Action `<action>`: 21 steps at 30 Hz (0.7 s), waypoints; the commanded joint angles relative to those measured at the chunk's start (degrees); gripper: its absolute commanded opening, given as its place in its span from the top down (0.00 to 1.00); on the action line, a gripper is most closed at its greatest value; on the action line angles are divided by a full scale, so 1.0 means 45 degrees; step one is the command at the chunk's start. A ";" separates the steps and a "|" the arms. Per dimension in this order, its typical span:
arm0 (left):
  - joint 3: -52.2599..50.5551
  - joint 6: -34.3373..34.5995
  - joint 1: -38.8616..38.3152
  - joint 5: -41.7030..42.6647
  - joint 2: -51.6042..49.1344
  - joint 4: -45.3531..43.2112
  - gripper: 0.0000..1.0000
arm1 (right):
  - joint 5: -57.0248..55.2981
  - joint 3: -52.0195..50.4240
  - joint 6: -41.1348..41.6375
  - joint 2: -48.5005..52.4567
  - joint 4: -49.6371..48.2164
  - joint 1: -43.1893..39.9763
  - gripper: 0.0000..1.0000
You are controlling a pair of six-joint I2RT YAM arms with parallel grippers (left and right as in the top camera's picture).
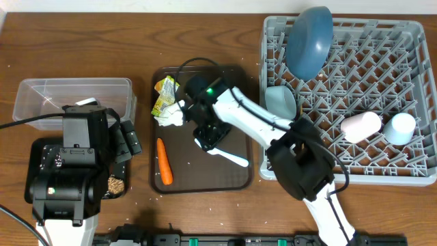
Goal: Sort waste into correct bins and load items into the dishwasher rack
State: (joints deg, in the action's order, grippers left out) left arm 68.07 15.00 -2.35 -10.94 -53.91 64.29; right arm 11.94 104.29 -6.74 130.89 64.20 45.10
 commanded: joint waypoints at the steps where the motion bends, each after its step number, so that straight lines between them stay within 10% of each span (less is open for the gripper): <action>1: 0.0175 0.0058 0.0019 -0.0209 0.0000 0.0034 0.02 | -0.1768 -0.0029 -0.0622 0.0427 -0.0024 0.0903 0.60; 5: 0.0175 0.0058 0.0019 -0.0204 0.0000 0.0034 0.02 | -0.3172 -0.0029 -0.0573 0.0714 -0.0053 0.1715 0.60; 12: 0.0175 0.0058 0.0019 -0.0209 0.0000 0.0034 0.02 | -0.3929 -0.0029 0.0151 0.1122 -0.0121 0.1957 0.99; 21: 0.0175 0.0058 0.0019 -0.0204 0.0000 0.0034 0.02 | -0.4138 0.0175 0.0549 0.1098 0.0044 0.1817 0.99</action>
State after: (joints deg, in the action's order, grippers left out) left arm 68.07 15.00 -2.35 -10.94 -53.91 64.27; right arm -4.95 105.47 -5.52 133.16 64.36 53.82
